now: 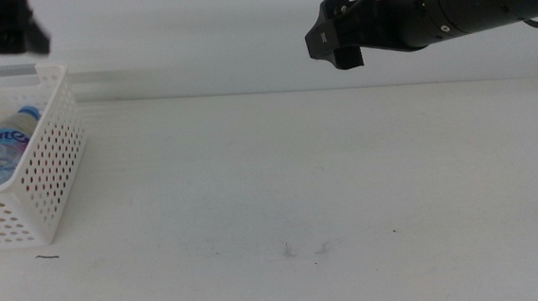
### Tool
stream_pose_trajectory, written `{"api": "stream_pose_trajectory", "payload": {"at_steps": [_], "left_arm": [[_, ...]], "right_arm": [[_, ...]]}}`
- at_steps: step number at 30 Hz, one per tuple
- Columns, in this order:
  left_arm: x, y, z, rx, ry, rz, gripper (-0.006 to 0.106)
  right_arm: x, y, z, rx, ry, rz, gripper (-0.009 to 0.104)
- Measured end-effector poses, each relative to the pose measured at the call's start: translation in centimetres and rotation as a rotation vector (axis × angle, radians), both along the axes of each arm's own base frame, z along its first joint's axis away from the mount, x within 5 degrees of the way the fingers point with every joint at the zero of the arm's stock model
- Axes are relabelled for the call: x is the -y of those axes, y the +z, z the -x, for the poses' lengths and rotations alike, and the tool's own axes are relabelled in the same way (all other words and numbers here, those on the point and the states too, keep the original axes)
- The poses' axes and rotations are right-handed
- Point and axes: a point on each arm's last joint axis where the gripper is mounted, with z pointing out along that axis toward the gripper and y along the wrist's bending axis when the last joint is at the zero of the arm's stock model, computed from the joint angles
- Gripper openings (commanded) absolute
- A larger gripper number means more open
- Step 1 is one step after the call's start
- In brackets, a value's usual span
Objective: Use arms to grab the bottles and put them into the dustbin to the left of the table.
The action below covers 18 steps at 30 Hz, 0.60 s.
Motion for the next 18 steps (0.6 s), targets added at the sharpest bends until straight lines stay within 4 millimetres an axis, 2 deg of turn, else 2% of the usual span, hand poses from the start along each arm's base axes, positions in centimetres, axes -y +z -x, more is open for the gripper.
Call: {"api": "stream_pose_trajectory", "payload": {"at_steps": [1, 3, 6, 9, 12, 18], "left_arm": [[2.0, 1.5, 3.0, 0.104, -0.069, -0.002, 0.094], [3.8, 2.7, 5.9, 0.207, -0.140, 0.006, 0.094], [5.0, 3.7, 9.3, 0.300, -0.207, 0.011, 0.094], [5.1, 4.0, 11.3, 0.343, -0.229, 0.008, 0.094], [4.8, 4.4, 12.4, 0.377, -0.229, 0.006, 0.094], [4.8, 4.9, 12.9, 0.416, -0.227, 0.010, 0.094]], "right_arm": [[0.0, 0.0, 0.0, 0.000, 0.000, 0.000, 0.083], [0.0, 0.0, 0.0, 0.000, 0.000, 0.000, 0.083], [0.0, 0.0, 0.0, 0.000, 0.000, 0.000, 0.083], [0.0, 0.0, 0.0, 0.000, 0.000, 0.000, 0.083], [0.0, 0.0, 0.0, 0.000, 0.000, 0.000, 0.083], [0.0, 0.0, 0.0, 0.000, 0.000, 0.000, 0.083]]}}
